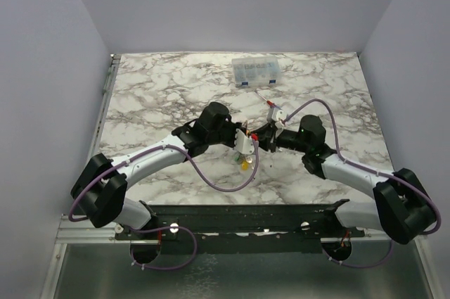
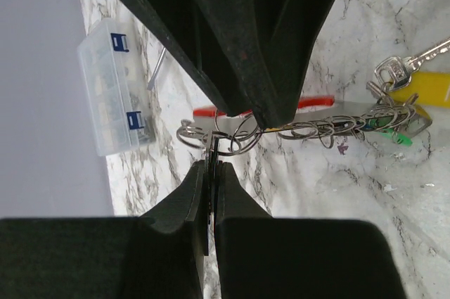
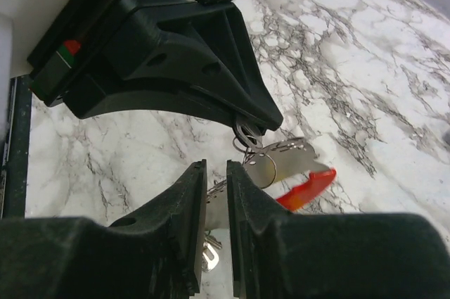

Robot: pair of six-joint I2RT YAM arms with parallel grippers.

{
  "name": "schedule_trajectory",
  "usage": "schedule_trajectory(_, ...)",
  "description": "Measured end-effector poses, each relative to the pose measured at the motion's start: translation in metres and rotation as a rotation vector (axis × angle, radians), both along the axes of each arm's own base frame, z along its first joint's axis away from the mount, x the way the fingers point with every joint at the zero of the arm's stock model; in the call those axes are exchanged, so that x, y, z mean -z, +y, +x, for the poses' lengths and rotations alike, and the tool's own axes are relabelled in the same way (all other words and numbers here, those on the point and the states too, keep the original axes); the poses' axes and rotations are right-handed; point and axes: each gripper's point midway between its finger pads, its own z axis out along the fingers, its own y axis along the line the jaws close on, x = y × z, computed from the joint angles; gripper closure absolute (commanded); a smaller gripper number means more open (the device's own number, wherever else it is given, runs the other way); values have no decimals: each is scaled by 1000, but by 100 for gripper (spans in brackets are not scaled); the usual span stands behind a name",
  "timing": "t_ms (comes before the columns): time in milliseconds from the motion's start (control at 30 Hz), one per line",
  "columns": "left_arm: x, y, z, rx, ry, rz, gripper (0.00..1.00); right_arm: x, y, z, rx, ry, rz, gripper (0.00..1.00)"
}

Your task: Remove the keys from the keyring

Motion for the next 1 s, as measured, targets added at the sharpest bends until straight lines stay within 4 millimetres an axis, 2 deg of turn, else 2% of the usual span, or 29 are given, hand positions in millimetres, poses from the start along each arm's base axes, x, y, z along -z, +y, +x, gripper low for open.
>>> schedule_trajectory(333,-4,-4,-5,51,-17,-9,100,20,5,6,-15,57,-40,69)
schedule_trajectory(700,-6,-7,-9,79,-20,-14,100,20,8,13,-3,60,-40,69)
schedule_trajectory(767,-5,-7,-9,81,-18,-15,100,19,9,16,1,63,-41,74)
schedule_trajectory(867,-5,-7,-9,84,-16,-17,100,21,9,19,8,63,-44,96)
schedule_trajectory(1000,-5,-7,-10,79,-10,-20,100,19,8,22,23,54,-41,99)
